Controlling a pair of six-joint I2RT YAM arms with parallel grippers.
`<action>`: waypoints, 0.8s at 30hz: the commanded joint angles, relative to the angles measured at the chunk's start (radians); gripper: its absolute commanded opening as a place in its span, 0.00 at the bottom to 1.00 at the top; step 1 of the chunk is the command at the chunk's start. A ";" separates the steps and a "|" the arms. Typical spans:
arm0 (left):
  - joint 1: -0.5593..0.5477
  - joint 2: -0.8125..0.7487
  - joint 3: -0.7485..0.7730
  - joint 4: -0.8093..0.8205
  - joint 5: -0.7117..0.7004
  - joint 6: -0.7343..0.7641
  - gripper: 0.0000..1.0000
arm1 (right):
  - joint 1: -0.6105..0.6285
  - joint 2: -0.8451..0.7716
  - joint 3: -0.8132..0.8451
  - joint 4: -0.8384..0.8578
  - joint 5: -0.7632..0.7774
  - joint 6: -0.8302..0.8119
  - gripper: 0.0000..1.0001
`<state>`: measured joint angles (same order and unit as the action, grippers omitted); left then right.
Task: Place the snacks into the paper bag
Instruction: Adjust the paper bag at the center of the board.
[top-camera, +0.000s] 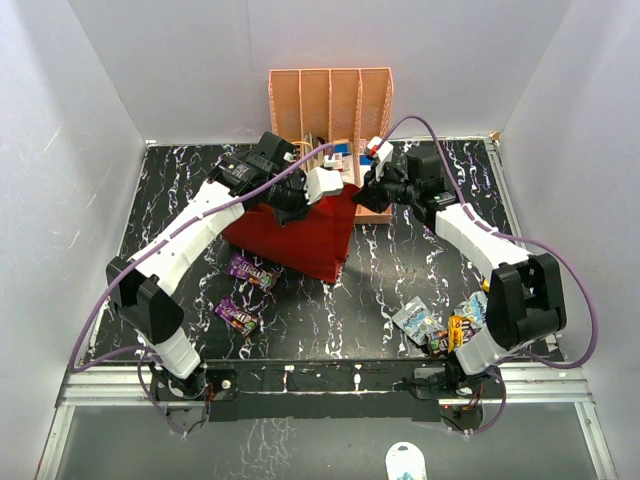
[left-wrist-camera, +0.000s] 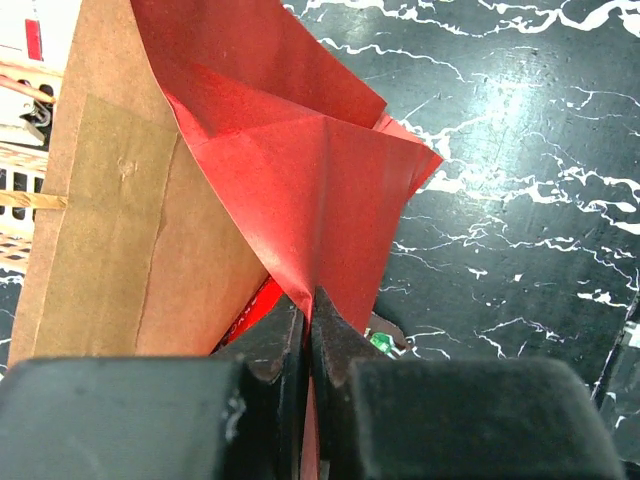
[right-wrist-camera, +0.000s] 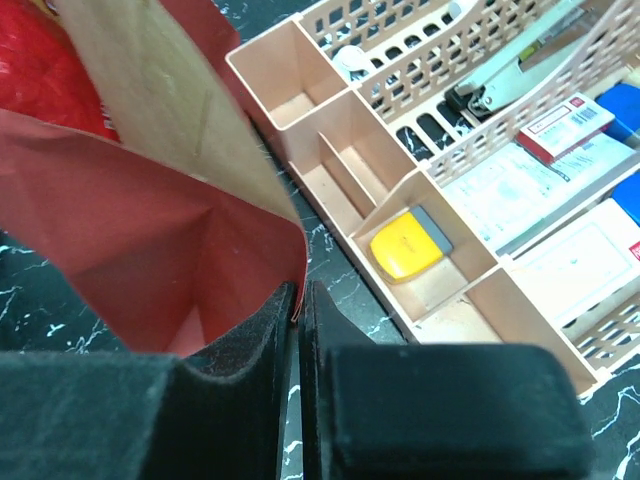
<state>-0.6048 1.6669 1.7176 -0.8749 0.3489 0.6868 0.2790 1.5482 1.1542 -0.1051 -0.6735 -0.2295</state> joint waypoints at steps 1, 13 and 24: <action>-0.003 -0.019 0.081 -0.016 0.070 0.035 0.00 | -0.014 0.038 0.054 -0.007 0.116 0.024 0.11; -0.004 0.041 0.181 -0.057 0.280 0.187 0.00 | -0.015 0.082 0.135 -0.068 0.097 0.044 0.28; -0.007 0.117 0.158 -0.026 0.305 0.222 0.00 | -0.042 0.097 0.136 -0.156 0.164 0.018 0.38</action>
<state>-0.6052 1.7760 1.8534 -0.9405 0.5758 0.8757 0.2581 1.6436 1.2476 -0.2451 -0.5556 -0.1974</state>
